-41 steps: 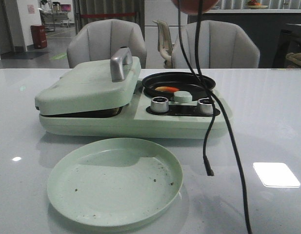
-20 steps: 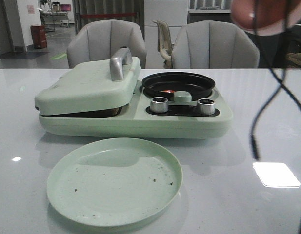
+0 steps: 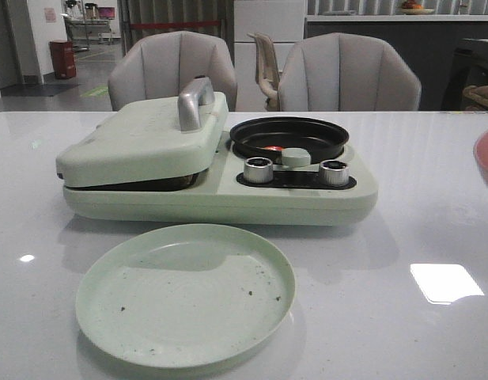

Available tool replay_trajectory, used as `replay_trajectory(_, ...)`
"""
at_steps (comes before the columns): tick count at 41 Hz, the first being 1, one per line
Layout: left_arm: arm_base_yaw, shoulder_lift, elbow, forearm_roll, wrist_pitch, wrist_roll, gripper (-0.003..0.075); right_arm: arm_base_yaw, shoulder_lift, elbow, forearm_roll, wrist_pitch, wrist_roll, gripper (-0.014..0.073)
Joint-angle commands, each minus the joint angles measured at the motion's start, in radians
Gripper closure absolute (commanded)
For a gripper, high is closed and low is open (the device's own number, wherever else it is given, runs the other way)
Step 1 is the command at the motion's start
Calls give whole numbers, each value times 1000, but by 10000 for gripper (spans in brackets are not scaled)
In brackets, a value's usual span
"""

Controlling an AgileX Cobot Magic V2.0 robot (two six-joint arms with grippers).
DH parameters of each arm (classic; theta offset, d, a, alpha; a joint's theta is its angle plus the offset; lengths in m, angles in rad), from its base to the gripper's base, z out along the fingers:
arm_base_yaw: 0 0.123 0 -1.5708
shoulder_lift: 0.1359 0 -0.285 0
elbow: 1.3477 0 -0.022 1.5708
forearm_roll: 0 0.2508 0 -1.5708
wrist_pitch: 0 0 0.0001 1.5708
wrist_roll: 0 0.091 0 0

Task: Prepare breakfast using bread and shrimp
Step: 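Lower the pink bowl back onto the table and release it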

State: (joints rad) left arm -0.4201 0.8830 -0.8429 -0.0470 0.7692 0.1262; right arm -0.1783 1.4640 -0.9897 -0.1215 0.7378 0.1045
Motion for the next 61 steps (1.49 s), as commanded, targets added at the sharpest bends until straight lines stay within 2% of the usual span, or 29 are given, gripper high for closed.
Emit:
replay_trajectory(1,-8,-4,-27,-4,-69,-9,619,-39,5,20,197,-95,-194,550)
replay_trajectory(7,-8,-4,-27,-4,-69,-9,619,-40,76,36,331,-129,-301,550)
replay_trajectory(15,-8,-4,-27,-4,-69,-9,619,-40,139,36,354,-153,-307,539)
replay_trajectory(18,-8,-4,-27,-4,-69,-9,619,-40,150,36,354,-157,-307,496)
replay_trajectory(27,-8,-4,-27,-4,-67,-9,619,-40,164,32,353,-158,-307,244)
replay_trajectory(30,-8,-4,-27,-4,-67,-9,619,-40,156,21,353,-154,-307,211)
replay_trajectory(34,-8,-4,-27,-4,-67,-9,619,-40,127,3,353,-138,-307,213)
replay_trajectory(44,-8,-4,-27,-4,-66,-9,619,-1,-70,4,353,-102,-309,213)
replay_trajectory(56,-8,-4,-27,-4,-66,-9,619,225,-394,82,347,-81,-311,214)
replay_trajectory(61,-8,-4,-27,-4,-66,-9,619,240,-501,149,342,-70,-310,214)
